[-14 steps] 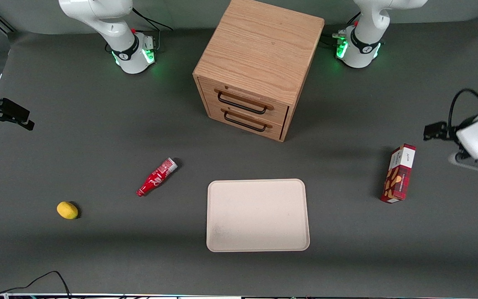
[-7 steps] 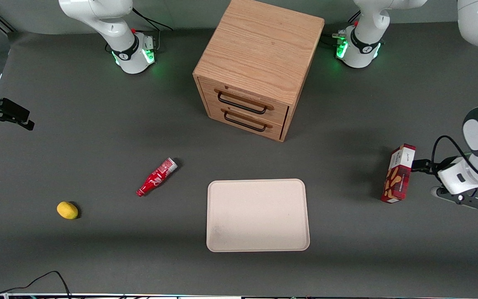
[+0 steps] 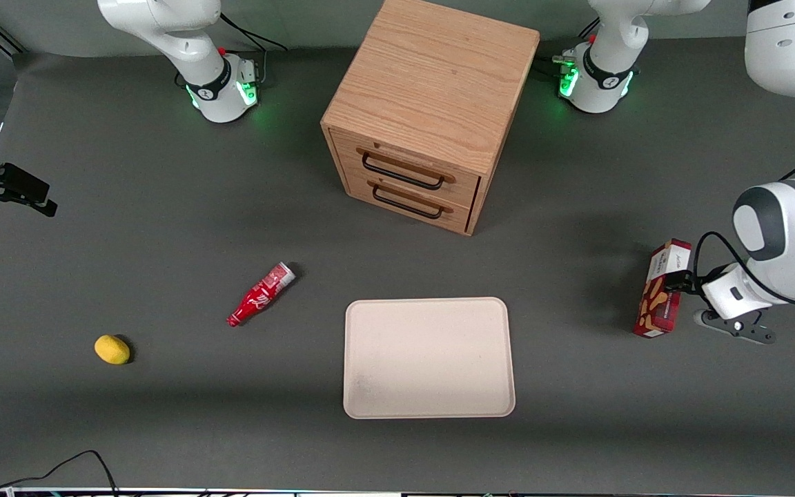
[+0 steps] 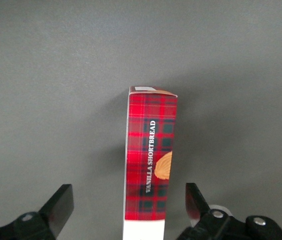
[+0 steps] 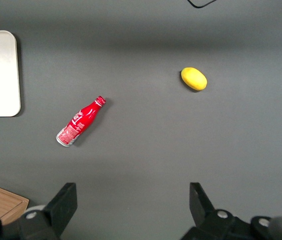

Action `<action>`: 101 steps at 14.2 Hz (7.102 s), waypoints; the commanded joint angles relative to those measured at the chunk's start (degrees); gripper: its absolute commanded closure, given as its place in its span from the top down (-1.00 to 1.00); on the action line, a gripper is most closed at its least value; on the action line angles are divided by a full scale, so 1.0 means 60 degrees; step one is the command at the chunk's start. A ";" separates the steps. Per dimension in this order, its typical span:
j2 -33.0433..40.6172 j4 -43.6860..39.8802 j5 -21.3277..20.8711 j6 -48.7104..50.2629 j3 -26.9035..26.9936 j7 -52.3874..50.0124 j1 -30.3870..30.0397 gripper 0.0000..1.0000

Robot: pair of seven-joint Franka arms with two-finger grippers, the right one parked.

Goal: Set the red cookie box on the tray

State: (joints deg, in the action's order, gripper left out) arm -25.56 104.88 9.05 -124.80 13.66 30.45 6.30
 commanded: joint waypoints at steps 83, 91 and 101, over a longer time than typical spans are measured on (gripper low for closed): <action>-0.4458 -0.8426 -0.2270 0.2996 -0.2525 -0.9588 0.3066 1.00; 0.0753 -0.3017 -0.2270 0.3183 -0.2335 -0.6384 0.1530 1.00; 0.4069 -0.0396 -0.2358 0.3935 -0.2291 -0.3657 -0.0508 1.00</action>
State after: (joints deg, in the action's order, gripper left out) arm -4.72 102.48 -4.45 -104.98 0.49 5.26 4.46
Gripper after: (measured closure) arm 0.000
